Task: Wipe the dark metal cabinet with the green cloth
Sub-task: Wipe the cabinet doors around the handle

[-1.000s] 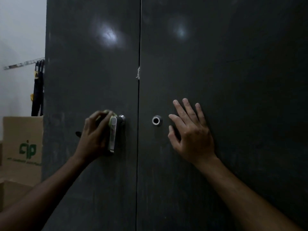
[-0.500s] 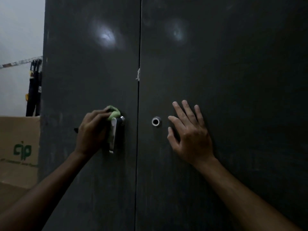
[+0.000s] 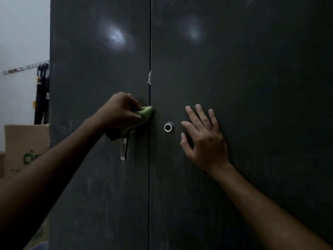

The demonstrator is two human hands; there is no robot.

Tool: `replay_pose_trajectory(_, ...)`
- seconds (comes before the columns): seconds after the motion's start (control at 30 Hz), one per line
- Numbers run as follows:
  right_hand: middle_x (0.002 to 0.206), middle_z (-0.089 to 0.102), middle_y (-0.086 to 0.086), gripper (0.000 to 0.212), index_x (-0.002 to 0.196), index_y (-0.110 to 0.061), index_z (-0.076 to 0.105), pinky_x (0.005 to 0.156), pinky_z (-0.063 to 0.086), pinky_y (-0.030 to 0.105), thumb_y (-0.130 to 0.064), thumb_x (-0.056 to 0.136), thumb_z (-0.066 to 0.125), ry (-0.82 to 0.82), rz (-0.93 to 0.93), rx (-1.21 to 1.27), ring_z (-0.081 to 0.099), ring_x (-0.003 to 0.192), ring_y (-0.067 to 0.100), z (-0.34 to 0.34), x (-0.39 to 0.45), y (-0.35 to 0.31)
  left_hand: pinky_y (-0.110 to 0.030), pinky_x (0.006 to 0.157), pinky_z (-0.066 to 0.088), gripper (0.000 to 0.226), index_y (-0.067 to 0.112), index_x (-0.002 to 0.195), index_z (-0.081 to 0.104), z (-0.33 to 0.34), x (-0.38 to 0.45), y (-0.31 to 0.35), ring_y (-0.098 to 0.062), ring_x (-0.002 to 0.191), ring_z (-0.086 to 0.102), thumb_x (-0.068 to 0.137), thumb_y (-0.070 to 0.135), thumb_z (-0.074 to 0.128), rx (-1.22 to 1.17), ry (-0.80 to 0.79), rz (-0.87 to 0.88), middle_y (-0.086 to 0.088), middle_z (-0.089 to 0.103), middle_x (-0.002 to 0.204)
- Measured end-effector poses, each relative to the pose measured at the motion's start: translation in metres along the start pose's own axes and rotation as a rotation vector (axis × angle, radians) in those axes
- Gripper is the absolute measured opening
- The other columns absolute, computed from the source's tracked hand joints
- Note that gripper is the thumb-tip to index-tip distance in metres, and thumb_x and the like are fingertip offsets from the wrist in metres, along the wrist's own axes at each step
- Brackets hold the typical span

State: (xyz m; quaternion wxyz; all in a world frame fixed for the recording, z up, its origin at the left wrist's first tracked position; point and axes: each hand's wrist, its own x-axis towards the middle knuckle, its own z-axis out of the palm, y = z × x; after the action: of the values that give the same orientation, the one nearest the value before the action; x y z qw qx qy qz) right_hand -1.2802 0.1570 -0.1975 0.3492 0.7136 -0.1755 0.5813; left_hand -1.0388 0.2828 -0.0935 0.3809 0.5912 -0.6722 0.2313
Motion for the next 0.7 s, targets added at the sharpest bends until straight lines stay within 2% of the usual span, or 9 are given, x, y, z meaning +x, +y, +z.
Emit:
replay_pose_trajectory(0.1, 0.153, 0.043, 0.010, 0.030, 0.115, -0.013, 0.068, 0.121, 0.021, 0.052, -0.025, 0.089, 0.060, -0.002, 0.001, 0.005, 0.030, 0.148, 0.027, -0.001, -0.001, 0.000, -0.021, 0.063, 0.040, 0.016, 0.020, 0.100, 0.070, 0.030, -0.034, 0.019, -0.007, 0.080, 0.049, 0.089, 0.032, 0.071, 0.426, -0.028, 0.050, 0.007, 0.048, 0.098)
replay_pose_trajectory(0.2, 0.152, 0.044, 0.009, 0.029, 0.114, -0.013, 0.069, 0.121, 0.021, 0.052, -0.025, 0.088, 0.060, 0.010, 0.006, 0.021, 0.031, 0.147, 0.027, -0.001, 0.000, -0.001, -0.030, 0.062, 0.052, 0.010, 0.016, 0.100, 0.069, 0.073, -0.091, 0.022, -0.017, 0.089, 0.055, 0.093, 0.022, 0.066, 0.549, 0.099, 0.036, -0.005, 0.054, 0.113)
replay_pose_trajectory(0.27, 0.152, 0.045, 0.009, 0.029, 0.113, -0.012, 0.069, 0.121, 0.021, 0.052, -0.024, 0.088, 0.060, 0.016, 0.008, 0.018, 0.032, 0.147, 0.028, -0.001, 0.000, -0.001, -0.040, 0.076, 0.060, 0.035, 0.007, 0.119, 0.069, 0.106, -0.129, 0.015, -0.031, 0.105, 0.063, 0.085, 0.010, 0.075, 0.431, 0.225, -0.005, -0.017, 0.057, 0.129)
replay_pose_trajectory(0.3, 0.152, 0.045, 0.009, 0.029, 0.113, -0.012, 0.069, 0.121, 0.021, 0.052, -0.024, 0.088, 0.060, 0.018, 0.007, 0.012, 0.032, 0.147, 0.028, -0.001, 0.000, -0.001, -0.047, 0.093, 0.057, 0.053, 0.001, 0.131, 0.062, 0.128, -0.145, 0.014, -0.038, 0.119, 0.059, 0.081, 0.005, 0.078, 0.362, 0.251, -0.025, -0.024, 0.053, 0.139)
replay_pose_trajectory(0.37, 0.152, 0.045, 0.009, 0.029, 0.112, -0.012, 0.069, 0.120, 0.021, 0.052, -0.024, 0.088, 0.060, 0.017, 0.002, 0.005, 0.033, 0.146, 0.028, -0.001, 0.000, -0.001, -0.048, 0.118, 0.029, 0.070, -0.006, 0.148, 0.038, 0.166, -0.163, 0.023, -0.037, 0.147, 0.031, 0.088, 0.009, 0.070, 0.149, 0.287, -0.102, -0.025, 0.027, 0.159)
replay_pose_trajectory(0.43, 0.152, 0.045, 0.009, 0.029, 0.112, -0.012, 0.069, 0.120, 0.022, 0.053, -0.024, 0.088, 0.060, 0.017, 0.001, 0.007, 0.033, 0.146, 0.028, -0.001, 0.000, -0.001, -0.041, 0.124, 0.014, 0.066, -0.003, 0.155, 0.020, 0.187, -0.158, 0.040, -0.025, 0.155, 0.005, 0.100, 0.021, 0.049, -0.101, 0.366, -0.227, -0.016, 0.005, 0.166)
replay_pose_trajectory(0.57, 0.152, 0.045, 0.010, 0.029, 0.112, -0.012, 0.069, 0.120, 0.022, 0.053, -0.024, 0.088, 0.059, 0.010, -0.002, 0.000, 0.033, 0.146, 0.028, -0.001, 0.000, 0.000, -0.050, 0.120, 0.029, 0.050, -0.009, 0.144, 0.042, 0.191, -0.133, 0.040, -0.035, 0.147, 0.027, 0.095, -0.001, 0.045, -0.164, 0.615, -0.281, -0.027, 0.028, 0.155)
replay_pose_trajectory(0.63, 0.152, 0.045, 0.010, 0.028, 0.112, -0.013, 0.069, 0.120, 0.022, 0.053, -0.025, 0.088, 0.059, 0.011, -0.002, 0.003, 0.032, 0.147, 0.028, 0.000, 0.000, 0.000, -0.055, 0.105, 0.043, 0.045, -0.006, 0.132, 0.059, 0.190, -0.132, 0.029, -0.037, 0.125, 0.046, 0.088, -0.010, 0.057, -0.033, 0.746, -0.232, -0.027, 0.049, 0.131)
replay_pose_trajectory(0.7, 0.152, 0.045, 0.009, 0.027, 0.111, -0.013, 0.069, 0.120, 0.023, 0.053, -0.024, 0.088, 0.060, 0.016, -0.001, 0.009, 0.033, 0.146, 0.028, 0.001, -0.001, 0.000, -0.048, 0.089, 0.048, 0.036, 0.000, 0.122, 0.069, 0.193, -0.136, 0.016, -0.034, 0.100, 0.054, 0.086, -0.002, 0.065, 0.093, 0.863, -0.259, -0.019, 0.061, 0.106)
